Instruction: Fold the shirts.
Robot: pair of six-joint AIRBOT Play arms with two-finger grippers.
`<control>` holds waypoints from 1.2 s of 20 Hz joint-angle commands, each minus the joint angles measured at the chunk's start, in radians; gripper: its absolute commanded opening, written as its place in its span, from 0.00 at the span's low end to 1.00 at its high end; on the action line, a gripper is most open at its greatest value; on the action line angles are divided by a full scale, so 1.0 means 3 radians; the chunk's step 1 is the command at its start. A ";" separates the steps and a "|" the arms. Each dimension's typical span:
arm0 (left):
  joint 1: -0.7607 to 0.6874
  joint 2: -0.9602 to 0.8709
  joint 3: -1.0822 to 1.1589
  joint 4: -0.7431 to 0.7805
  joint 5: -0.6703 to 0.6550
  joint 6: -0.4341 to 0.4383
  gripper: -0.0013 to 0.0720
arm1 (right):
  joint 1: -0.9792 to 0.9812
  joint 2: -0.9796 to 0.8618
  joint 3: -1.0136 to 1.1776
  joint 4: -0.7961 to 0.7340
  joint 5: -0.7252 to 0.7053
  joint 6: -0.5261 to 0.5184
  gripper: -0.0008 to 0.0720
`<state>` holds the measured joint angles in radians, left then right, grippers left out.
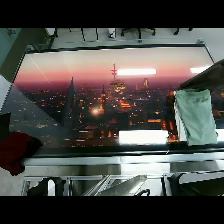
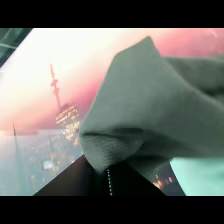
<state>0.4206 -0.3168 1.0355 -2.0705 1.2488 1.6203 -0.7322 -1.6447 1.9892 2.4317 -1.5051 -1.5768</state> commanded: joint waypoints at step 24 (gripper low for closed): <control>0.0003 0.0003 -0.0003 0.0010 0.0223 0.0072 0.04 | -0.0214 0.1400 -0.2387 -0.1949 -0.0559 0.0804 0.98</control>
<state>0.4206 -0.3168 1.0351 -2.0682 1.3167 1.6394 -0.7956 -1.2121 1.3289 1.8729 -1.7039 -1.3231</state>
